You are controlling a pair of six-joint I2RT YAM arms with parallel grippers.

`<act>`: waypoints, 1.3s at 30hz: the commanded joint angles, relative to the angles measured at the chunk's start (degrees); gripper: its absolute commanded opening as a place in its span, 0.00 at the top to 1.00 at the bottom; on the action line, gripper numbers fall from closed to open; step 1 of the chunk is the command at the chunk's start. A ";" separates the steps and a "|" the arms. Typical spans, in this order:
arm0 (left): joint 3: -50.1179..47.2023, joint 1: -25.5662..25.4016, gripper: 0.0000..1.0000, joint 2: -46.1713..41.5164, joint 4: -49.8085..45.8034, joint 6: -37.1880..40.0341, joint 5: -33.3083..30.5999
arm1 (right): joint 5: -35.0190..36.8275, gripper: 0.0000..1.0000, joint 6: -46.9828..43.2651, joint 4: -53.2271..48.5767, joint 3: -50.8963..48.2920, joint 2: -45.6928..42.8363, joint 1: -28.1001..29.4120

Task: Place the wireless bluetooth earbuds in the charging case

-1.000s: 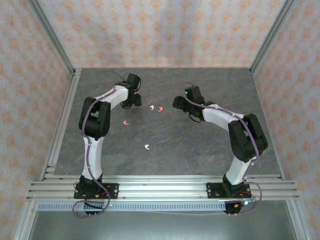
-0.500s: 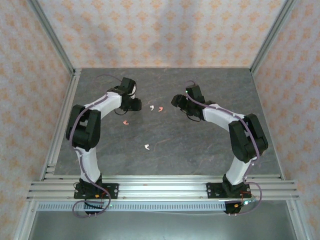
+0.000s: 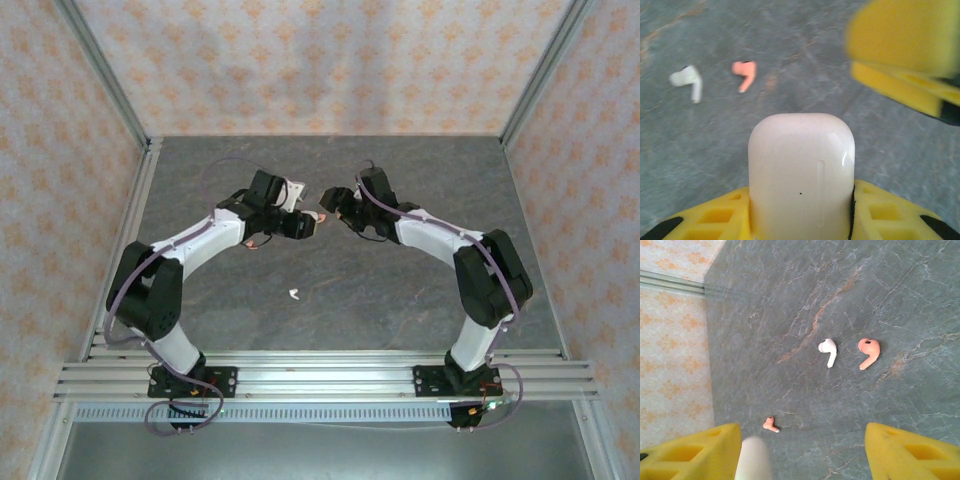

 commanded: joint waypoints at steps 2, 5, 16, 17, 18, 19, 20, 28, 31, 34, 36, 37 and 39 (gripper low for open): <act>-0.73 -1.22 0.61 -3.99 3.77 0.55 1.08 | -2.20 0.34 1.86 0.96 0.97 -3.58 0.34; -1.01 -1.77 0.61 -4.67 4.65 -0.10 1.03 | -2.94 0.34 1.96 0.89 0.30 -5.35 0.32; -0.53 -2.88 0.61 -5.02 4.73 -0.46 0.68 | -5.82 0.34 2.34 2.87 -3.13 -7.31 0.85; -0.58 -2.97 0.61 -5.17 4.72 -0.48 0.60 | -6.18 0.34 2.58 3.24 -3.15 -7.13 0.96; -0.62 -3.08 0.61 -5.38 4.73 -0.46 0.51 | -6.48 0.34 2.64 3.57 -3.16 -7.02 1.03; -0.75 -3.11 0.61 -5.61 4.83 -0.53 0.35 | -6.71 0.35 2.76 3.84 -3.16 -6.97 1.11; -0.83 -3.19 0.61 -5.79 4.95 -0.54 0.32 | -6.90 0.37 2.73 3.93 -3.16 -6.89 1.12; -1.01 -3.20 0.60 -7.24 4.62 -0.54 -0.24 | -9.79 0.49 4.30 6.83 -3.60 -6.05 1.20; -1.19 -3.21 0.60 -7.51 5.10 -0.84 -0.22 | -10.16 0.50 4.40 6.88 -3.68 -5.81 1.38; -1.53 -3.15 0.59 -7.79 5.79 -1.18 -0.12 | -10.44 0.58 4.55 7.18 -4.06 -5.66 1.62; -1.61 -3.19 0.58 -7.86 5.85 -1.18 -0.20 | -10.72 0.69 4.66 7.87 -4.25 -5.71 1.62; -1.68 -3.20 0.58 -7.92 5.68 -0.99 -0.36 | -10.72 0.74 4.62 8.15 -4.40 -5.84 1.64; -2.05 -3.21 0.54 -8.27 5.47 -0.75 -1.67 | -11.14 0.82 3.98 8.51 -4.39 -6.04 1.69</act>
